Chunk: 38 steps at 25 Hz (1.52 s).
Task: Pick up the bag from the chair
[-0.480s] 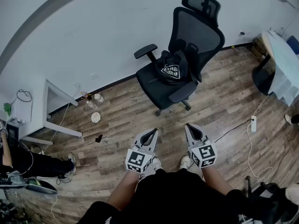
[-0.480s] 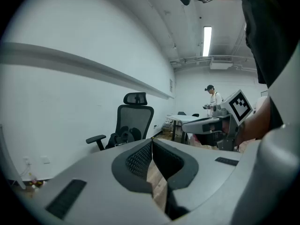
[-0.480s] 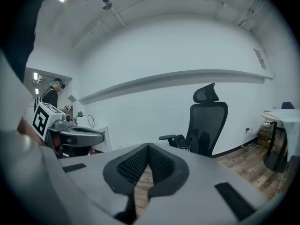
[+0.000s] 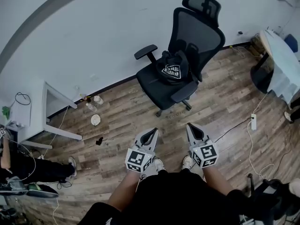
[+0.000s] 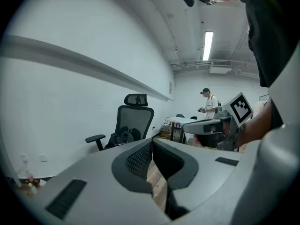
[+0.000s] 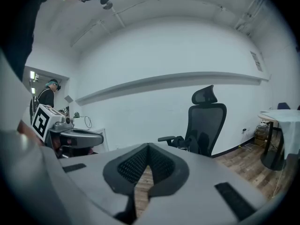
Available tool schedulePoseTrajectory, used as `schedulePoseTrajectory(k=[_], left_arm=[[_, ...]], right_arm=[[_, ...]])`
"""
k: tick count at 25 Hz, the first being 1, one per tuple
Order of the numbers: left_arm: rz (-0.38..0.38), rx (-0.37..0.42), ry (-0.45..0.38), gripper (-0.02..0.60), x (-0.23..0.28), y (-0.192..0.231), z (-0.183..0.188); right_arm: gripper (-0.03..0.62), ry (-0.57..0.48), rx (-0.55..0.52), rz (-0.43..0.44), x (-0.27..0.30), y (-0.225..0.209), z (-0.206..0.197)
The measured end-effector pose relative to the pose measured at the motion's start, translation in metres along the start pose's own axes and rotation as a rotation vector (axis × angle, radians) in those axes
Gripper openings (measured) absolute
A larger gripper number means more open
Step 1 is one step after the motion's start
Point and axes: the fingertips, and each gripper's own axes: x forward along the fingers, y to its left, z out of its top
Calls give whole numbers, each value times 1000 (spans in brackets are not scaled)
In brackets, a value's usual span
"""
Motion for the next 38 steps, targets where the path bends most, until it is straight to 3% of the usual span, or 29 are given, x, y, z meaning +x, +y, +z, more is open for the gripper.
schedulePoseTrajectory(k=[16, 38], left_arm=[[-56, -28, 2, 22, 4, 25, -6], [49, -56, 100, 23, 171, 96, 9]], right_arm=[[20, 19, 56, -55, 13, -2, -4], [20, 58, 119, 120, 152, -117, 10]])
